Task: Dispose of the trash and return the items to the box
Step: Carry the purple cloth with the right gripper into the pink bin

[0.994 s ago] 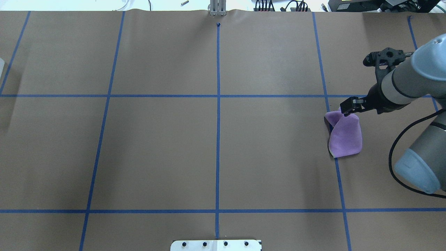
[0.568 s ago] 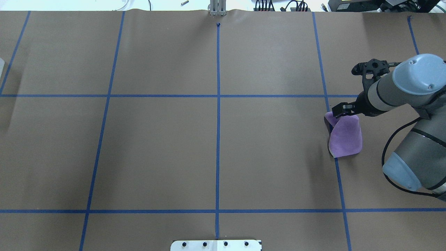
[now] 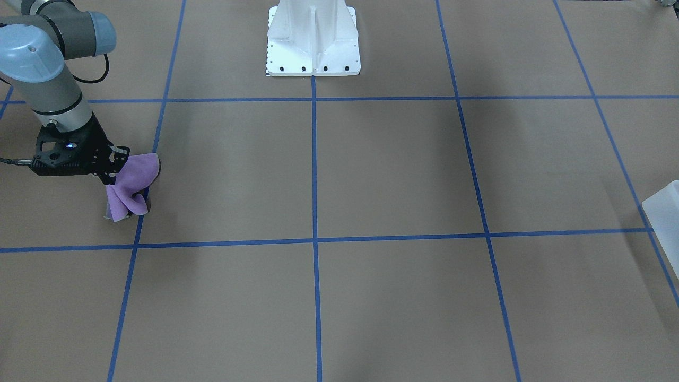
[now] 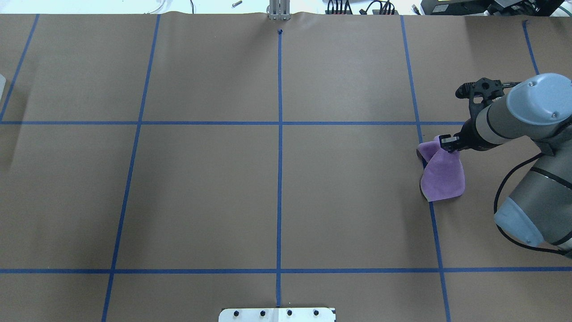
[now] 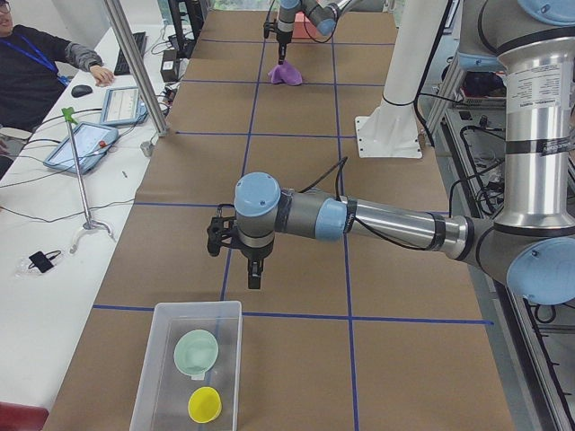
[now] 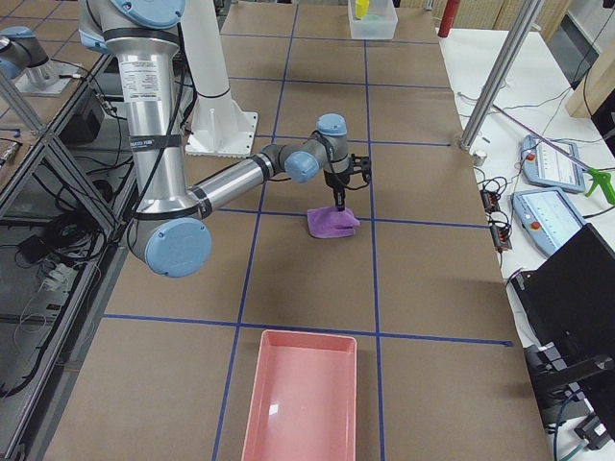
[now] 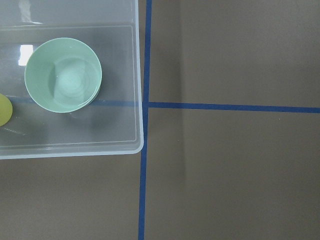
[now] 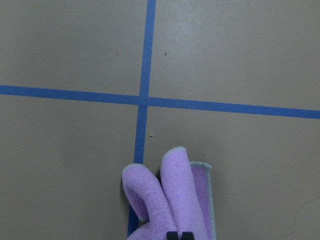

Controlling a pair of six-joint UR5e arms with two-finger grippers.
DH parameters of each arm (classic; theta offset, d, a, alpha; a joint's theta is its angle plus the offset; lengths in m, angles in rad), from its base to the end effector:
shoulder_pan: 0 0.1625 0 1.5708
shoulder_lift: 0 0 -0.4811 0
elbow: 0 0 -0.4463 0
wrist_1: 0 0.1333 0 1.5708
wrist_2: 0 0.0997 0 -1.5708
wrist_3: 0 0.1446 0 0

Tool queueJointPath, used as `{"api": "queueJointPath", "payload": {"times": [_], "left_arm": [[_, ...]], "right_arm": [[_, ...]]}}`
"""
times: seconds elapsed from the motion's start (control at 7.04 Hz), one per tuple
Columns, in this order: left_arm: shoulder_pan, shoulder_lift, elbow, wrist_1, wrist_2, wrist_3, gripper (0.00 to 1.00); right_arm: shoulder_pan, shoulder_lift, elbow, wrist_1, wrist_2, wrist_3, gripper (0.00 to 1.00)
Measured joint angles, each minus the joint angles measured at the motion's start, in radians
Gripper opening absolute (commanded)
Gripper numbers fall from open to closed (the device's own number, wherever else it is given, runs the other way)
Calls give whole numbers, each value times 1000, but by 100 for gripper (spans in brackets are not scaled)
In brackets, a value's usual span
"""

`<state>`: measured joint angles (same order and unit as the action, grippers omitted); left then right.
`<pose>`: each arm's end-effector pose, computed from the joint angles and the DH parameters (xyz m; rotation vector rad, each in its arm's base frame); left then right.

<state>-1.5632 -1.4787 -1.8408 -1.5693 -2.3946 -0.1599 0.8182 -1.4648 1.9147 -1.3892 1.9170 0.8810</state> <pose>-0.0233 -0.5106 0.6418 0.0970 0.8326 -0.0706 -0.3579 -0.5054 0.4977 0.1839 -0.6843 0.0137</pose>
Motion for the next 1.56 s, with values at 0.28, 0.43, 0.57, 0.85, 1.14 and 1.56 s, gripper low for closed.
{"api": "queueJointPath", "payload": {"times": [0.28,0.43,0.57,0.85,1.14,1.56], "left_arm": [[0,0,0,0,0,0,98],[0,0,0,0,0,0,98],[0,0,0,0,0,0,98],[0,0,-1,0,-1,-1,98],[0,0,-3,0,-1,0,99],[0,-1,-4,-2,-3,0,98]], "right_arm": [[65,2,53,-59,38,-11,0],[120,3,92,-123,72,-48,0],[195,3,129,-209,108,-148,0],[378,-9,148,-354,192,-446,0],[565,-87,127,-408,282,-746,0],[862,-148,-88,-410,339,-1245,0]]}}
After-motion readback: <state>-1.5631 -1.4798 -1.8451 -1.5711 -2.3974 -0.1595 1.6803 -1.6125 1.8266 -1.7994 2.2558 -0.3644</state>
